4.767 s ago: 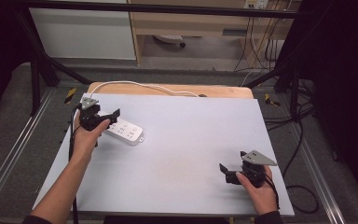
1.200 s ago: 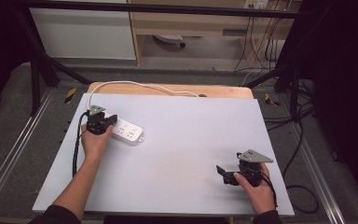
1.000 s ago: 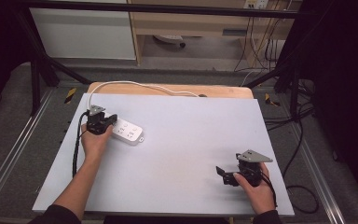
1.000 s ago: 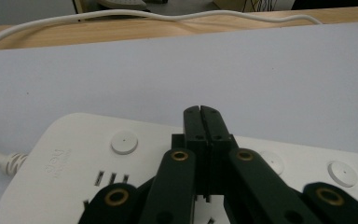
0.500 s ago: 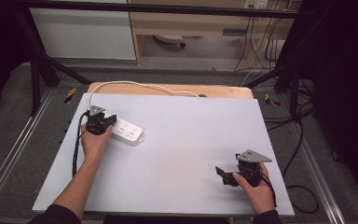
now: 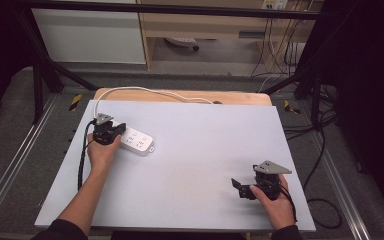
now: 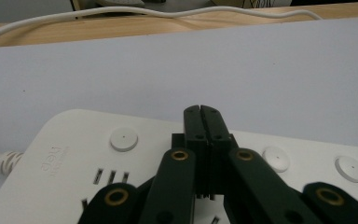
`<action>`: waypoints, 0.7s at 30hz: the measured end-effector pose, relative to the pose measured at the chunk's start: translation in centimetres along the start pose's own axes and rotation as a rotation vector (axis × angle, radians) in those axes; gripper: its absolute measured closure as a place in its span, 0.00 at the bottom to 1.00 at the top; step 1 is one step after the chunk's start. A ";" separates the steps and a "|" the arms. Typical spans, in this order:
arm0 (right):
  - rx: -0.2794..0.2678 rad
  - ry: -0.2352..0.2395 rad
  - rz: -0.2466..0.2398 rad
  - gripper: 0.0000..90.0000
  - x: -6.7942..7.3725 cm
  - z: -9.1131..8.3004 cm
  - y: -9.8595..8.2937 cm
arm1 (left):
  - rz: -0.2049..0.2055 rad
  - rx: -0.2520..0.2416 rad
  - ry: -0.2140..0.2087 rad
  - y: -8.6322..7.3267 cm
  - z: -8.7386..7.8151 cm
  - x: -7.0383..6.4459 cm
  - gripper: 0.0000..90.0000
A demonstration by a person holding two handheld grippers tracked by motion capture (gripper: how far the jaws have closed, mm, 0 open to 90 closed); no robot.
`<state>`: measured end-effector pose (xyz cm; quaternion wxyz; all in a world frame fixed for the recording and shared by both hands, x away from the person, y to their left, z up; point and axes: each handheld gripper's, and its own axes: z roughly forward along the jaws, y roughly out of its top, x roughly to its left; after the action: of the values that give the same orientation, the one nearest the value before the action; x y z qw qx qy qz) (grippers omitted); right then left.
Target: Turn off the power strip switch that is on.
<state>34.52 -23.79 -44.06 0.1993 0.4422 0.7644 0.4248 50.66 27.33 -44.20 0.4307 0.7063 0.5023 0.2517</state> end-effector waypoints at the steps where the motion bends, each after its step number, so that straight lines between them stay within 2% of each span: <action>1: 0.001 -0.001 -0.003 0.03 0.0 0.0 0.0 | 0.006 0.002 0.004 0.0 0.0 0.0 1.00; 9: -0.001 -0.001 -0.003 0.03 0.0 0.0 0.0 | 0.022 0.002 0.006 -0.1 0.0 -0.1 1.00; 21: 0.002 -0.001 0.001 0.03 0.0 0.0 0.0 | 0.023 0.006 0.010 -0.2 0.1 -0.1 1.00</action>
<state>34.51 -23.80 -44.06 0.1990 0.4431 0.7646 0.4237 50.62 27.23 -44.36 0.4231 0.7122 0.4969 0.2586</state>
